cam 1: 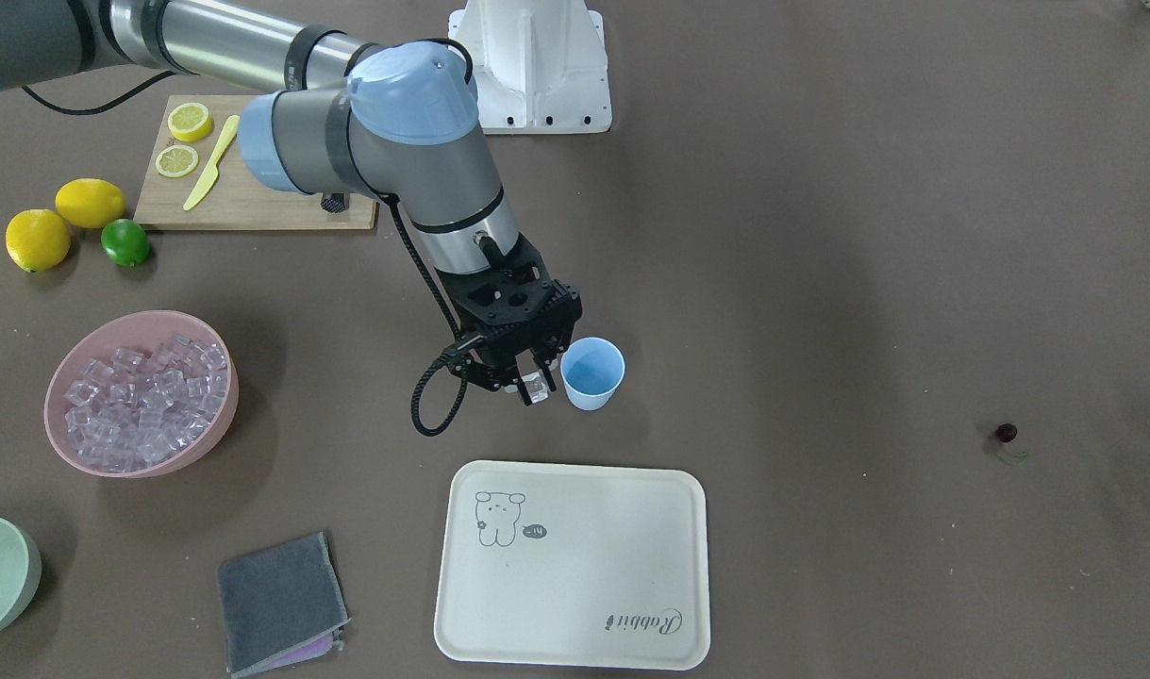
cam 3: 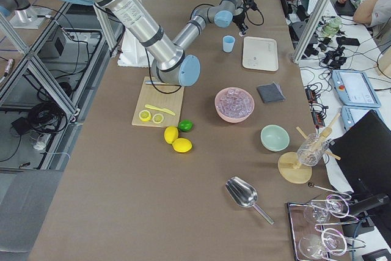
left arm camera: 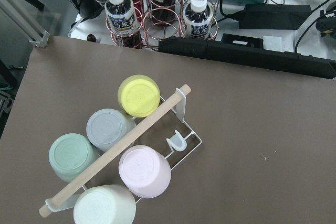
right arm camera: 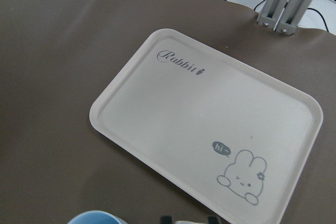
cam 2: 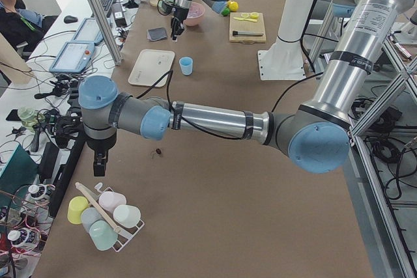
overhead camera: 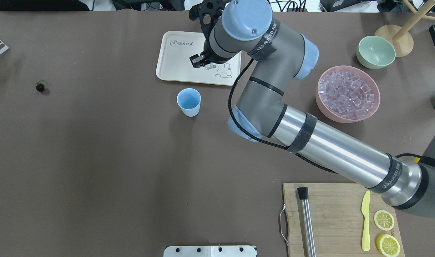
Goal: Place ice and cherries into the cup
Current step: 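Lower the right gripper over the blue cup and release the ice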
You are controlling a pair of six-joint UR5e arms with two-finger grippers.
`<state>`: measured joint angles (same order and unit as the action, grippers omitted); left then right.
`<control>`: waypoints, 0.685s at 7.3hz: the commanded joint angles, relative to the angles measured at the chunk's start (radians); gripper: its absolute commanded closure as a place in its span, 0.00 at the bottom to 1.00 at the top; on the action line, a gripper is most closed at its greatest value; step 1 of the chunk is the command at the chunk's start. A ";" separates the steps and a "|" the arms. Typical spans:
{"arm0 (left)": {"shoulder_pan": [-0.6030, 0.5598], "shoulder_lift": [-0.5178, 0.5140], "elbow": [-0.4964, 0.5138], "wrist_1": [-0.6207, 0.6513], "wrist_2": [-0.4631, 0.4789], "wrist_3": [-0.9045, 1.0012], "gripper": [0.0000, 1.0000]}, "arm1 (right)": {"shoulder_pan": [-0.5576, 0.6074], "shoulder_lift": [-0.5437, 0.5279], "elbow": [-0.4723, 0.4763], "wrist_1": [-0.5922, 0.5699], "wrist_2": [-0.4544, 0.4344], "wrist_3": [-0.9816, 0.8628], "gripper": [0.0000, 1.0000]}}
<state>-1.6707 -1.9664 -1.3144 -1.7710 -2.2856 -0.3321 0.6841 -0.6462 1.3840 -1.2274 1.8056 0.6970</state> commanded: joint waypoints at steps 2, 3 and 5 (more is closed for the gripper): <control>0.000 0.000 -0.009 -0.001 0.000 0.001 0.02 | -0.049 0.022 -0.055 0.045 -0.009 -0.001 1.00; 0.003 0.000 -0.009 -0.001 0.000 0.001 0.02 | -0.069 0.028 -0.084 0.089 -0.012 -0.001 1.00; 0.005 0.001 -0.009 -0.001 0.000 0.001 0.02 | -0.106 0.037 -0.117 0.118 -0.038 -0.001 1.00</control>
<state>-1.6674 -1.9663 -1.3233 -1.7717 -2.2856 -0.3314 0.5989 -0.6143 1.2844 -1.1244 1.7803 0.6965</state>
